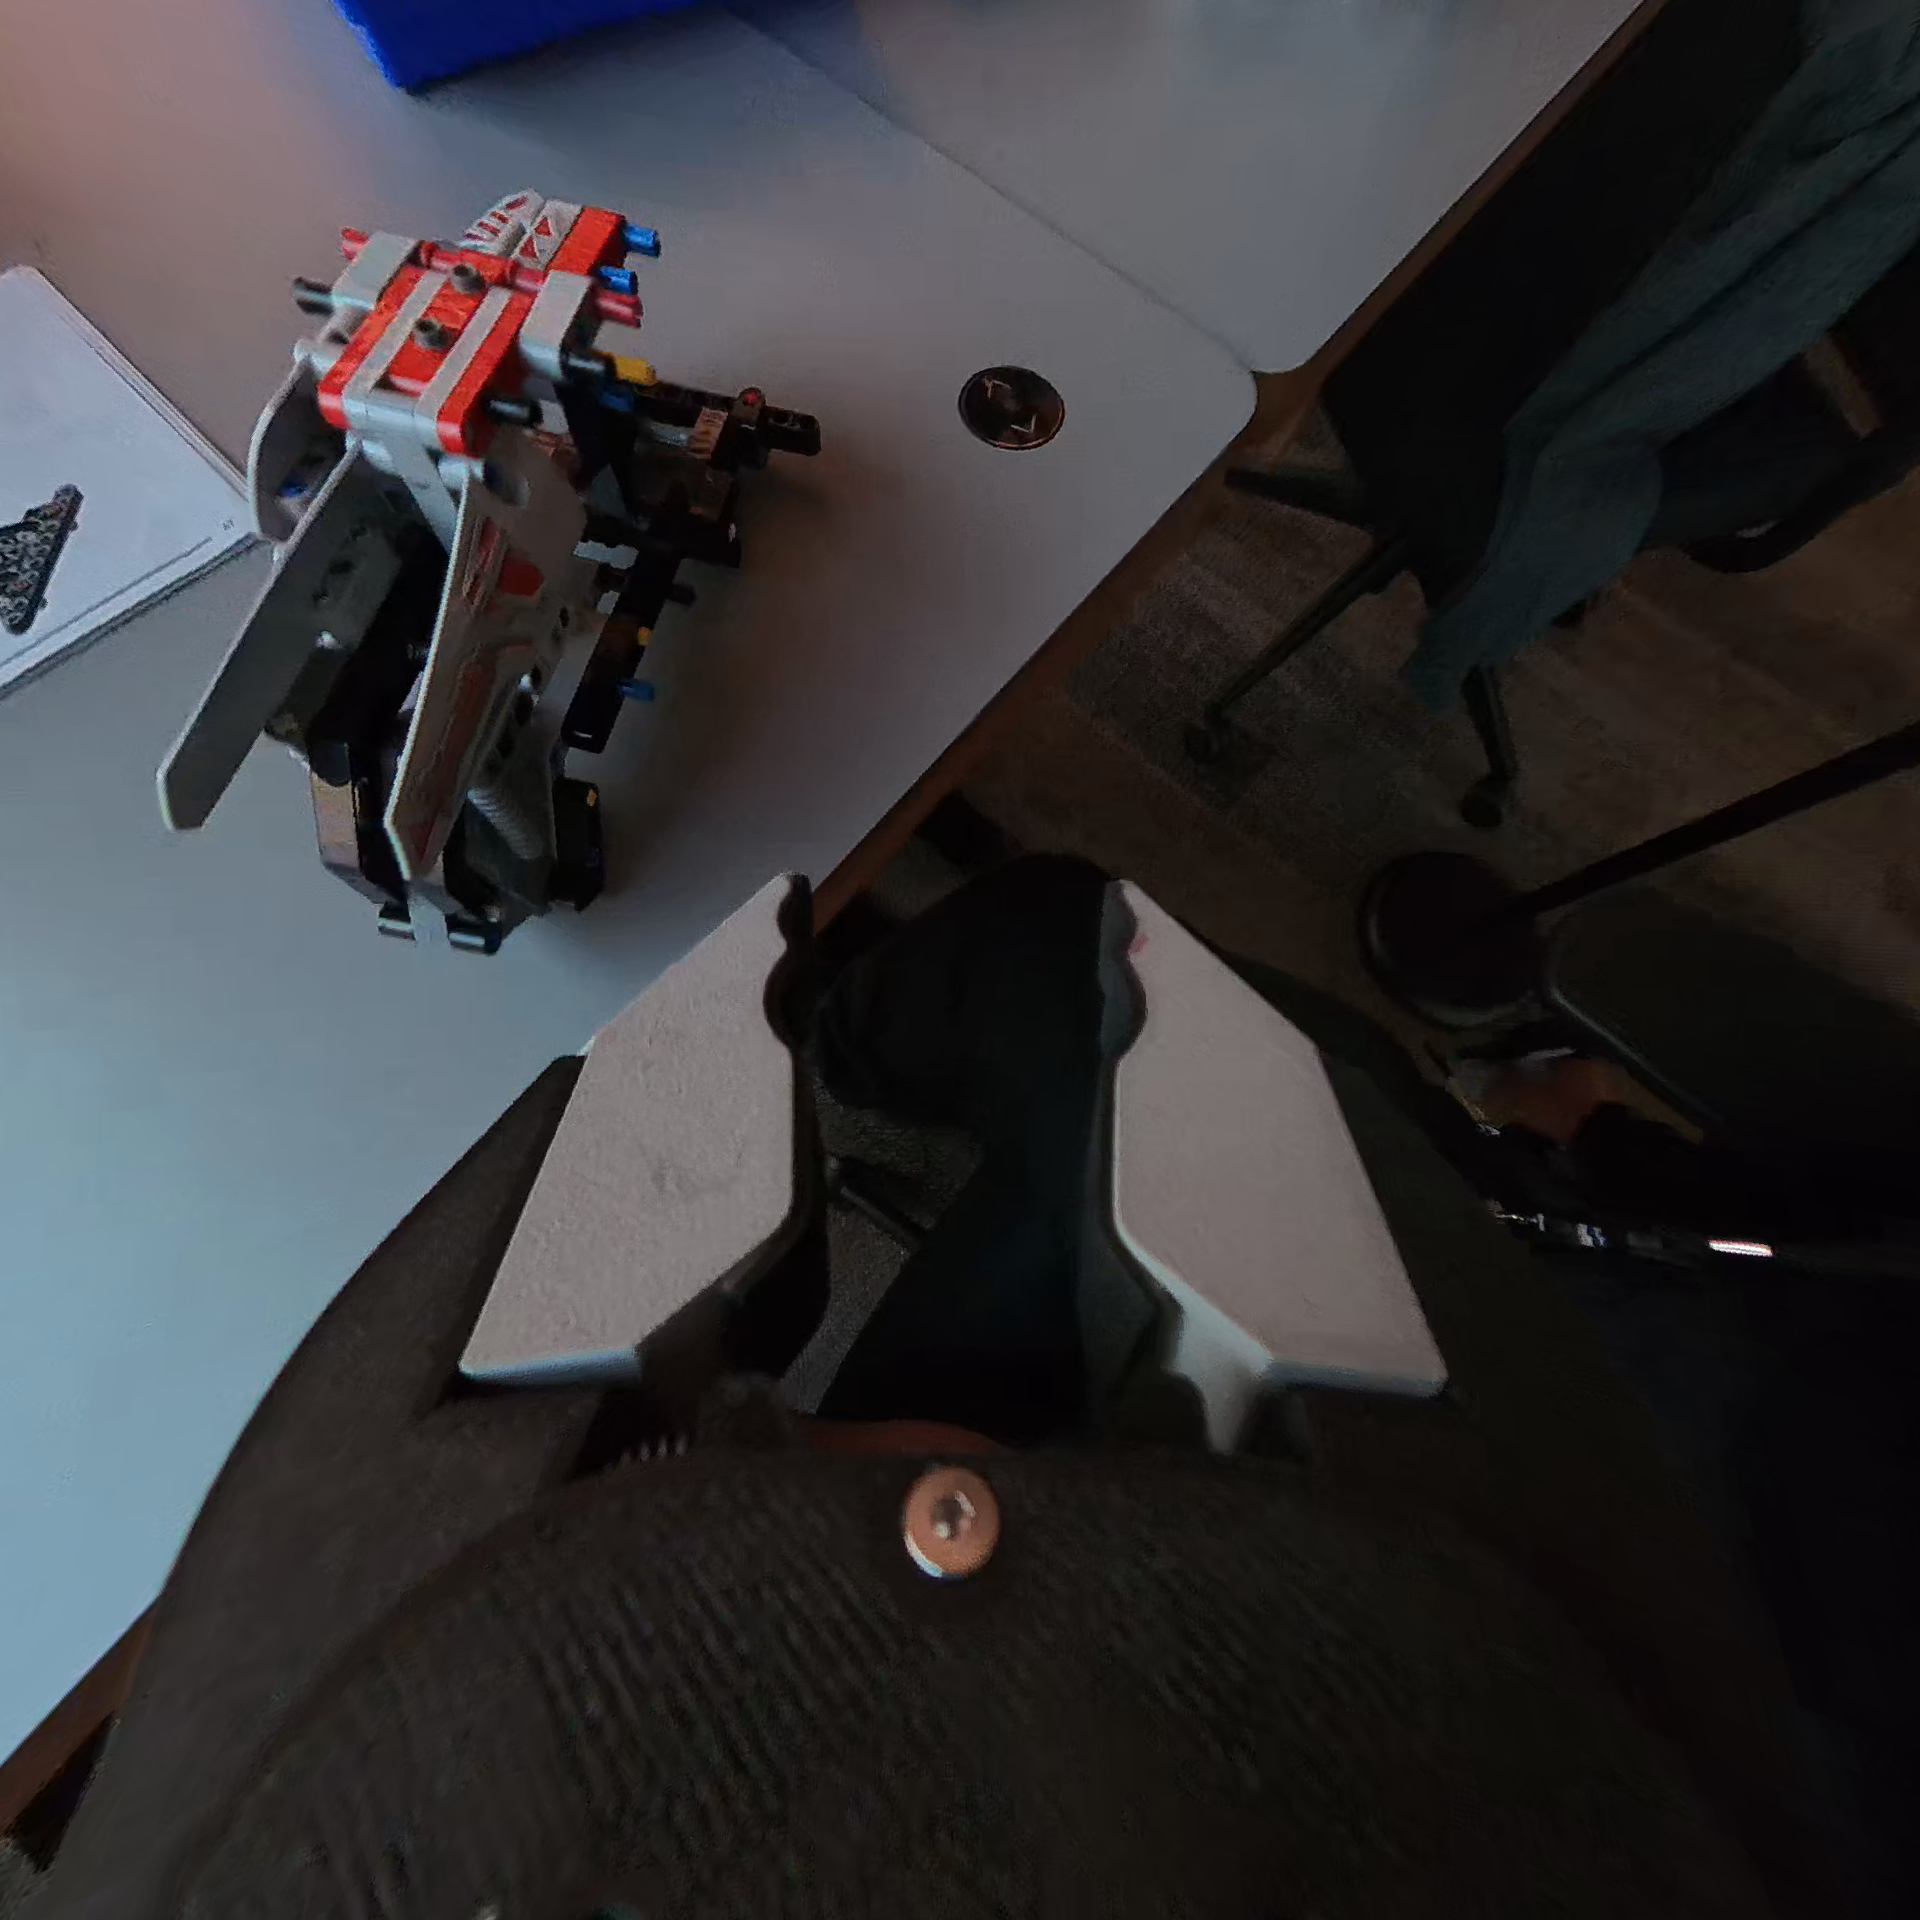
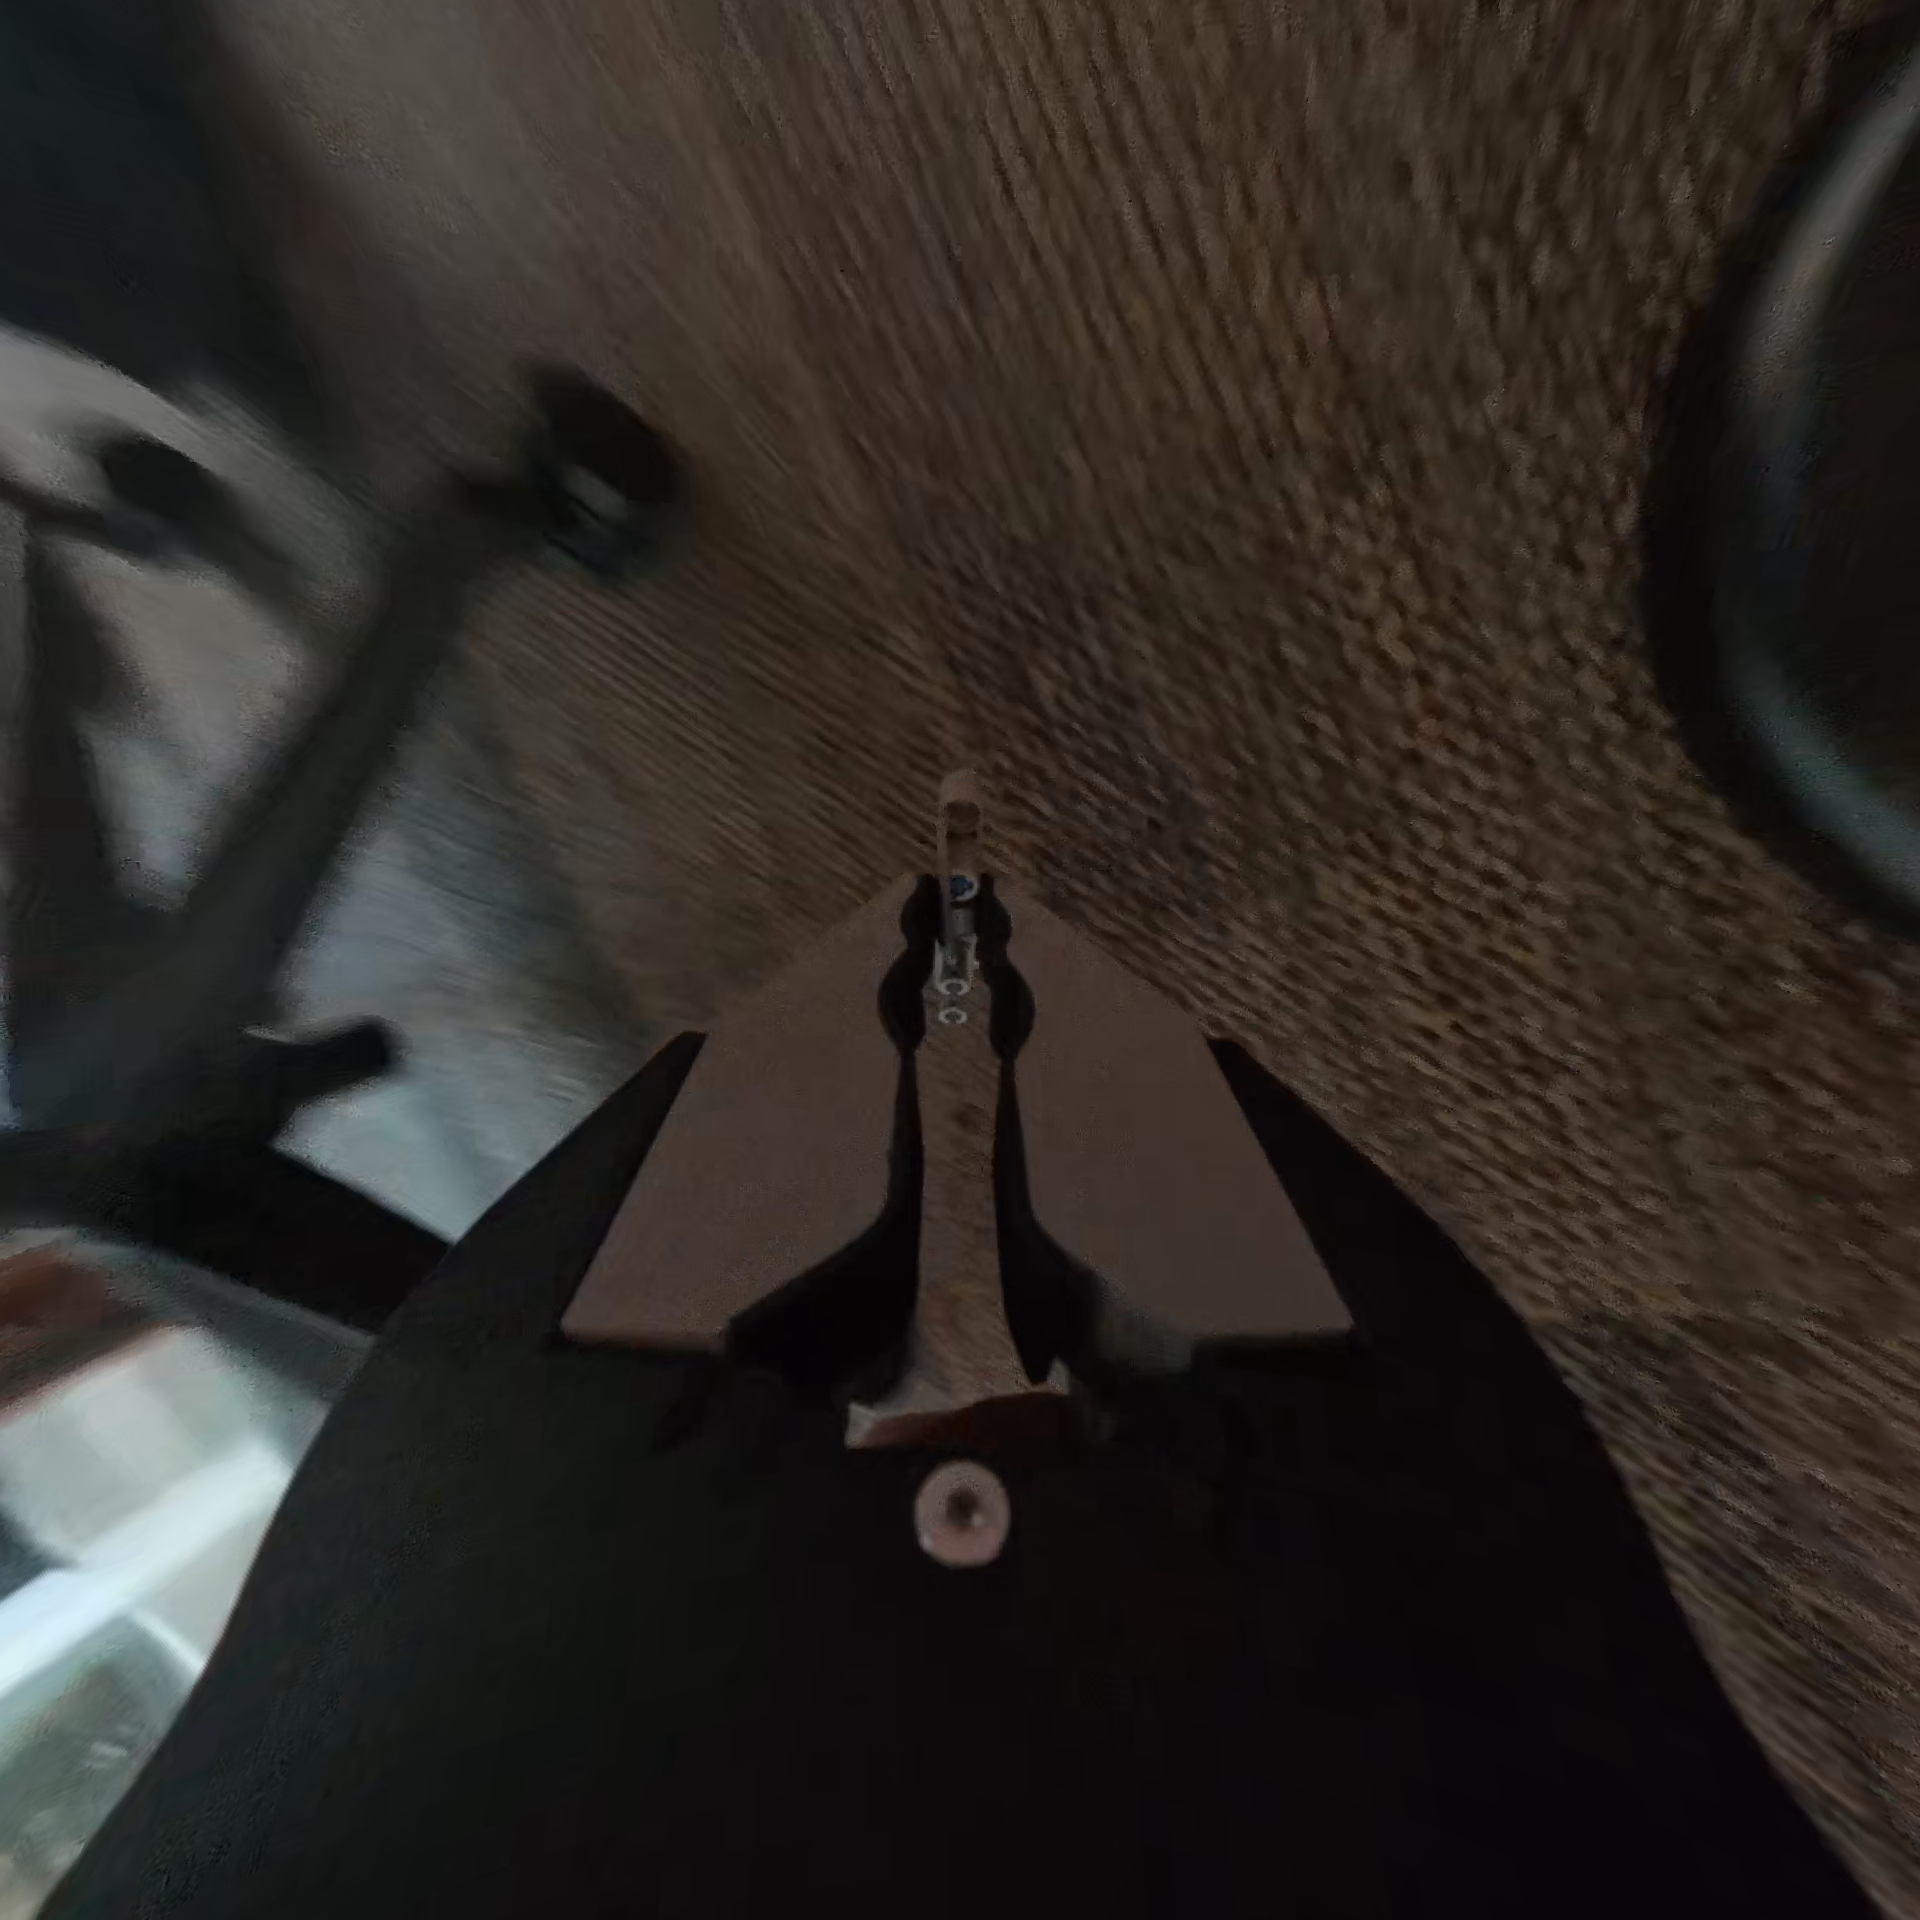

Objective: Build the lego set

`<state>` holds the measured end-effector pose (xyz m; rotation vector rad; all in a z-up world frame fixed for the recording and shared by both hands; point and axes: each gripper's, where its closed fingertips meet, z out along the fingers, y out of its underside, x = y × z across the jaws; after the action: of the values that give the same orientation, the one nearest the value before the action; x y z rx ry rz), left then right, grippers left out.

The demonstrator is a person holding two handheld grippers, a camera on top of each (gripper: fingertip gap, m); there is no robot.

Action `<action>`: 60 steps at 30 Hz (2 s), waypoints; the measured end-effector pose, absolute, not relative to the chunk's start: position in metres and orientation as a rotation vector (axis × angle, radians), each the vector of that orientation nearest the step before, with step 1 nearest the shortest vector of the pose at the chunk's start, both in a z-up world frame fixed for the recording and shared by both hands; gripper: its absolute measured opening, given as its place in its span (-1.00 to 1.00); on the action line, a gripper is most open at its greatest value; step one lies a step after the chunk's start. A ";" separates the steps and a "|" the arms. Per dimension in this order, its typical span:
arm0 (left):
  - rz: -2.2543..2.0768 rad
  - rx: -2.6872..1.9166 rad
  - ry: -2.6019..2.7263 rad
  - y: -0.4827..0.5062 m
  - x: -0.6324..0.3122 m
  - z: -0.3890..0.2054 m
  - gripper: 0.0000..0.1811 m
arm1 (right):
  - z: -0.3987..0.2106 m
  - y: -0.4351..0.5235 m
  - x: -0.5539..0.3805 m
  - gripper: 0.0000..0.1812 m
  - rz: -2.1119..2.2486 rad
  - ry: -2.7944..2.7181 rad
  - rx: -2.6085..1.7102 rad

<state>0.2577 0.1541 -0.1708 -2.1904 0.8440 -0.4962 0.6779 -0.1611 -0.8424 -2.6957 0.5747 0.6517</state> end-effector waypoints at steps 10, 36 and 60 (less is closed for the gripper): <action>-0.589 -2.060 0.751 0.127 0.185 -0.178 -0.41 | -0.547 -0.059 0.663 -0.96 0.978 0.234 -2.055; -0.656 -1.802 1.118 0.251 0.199 -0.169 -0.22 | -0.082 0.263 0.357 -0.97 1.575 -0.531 -1.328; -0.202 -1.361 1.201 0.206 0.239 -0.113 -0.48 | -0.078 0.209 0.268 -0.96 2.070 -0.056 -1.354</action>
<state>0.2394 0.2063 -0.1131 -1.3614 1.2009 -0.2023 0.2684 0.2092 -0.0784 -1.3544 -0.0558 2.0700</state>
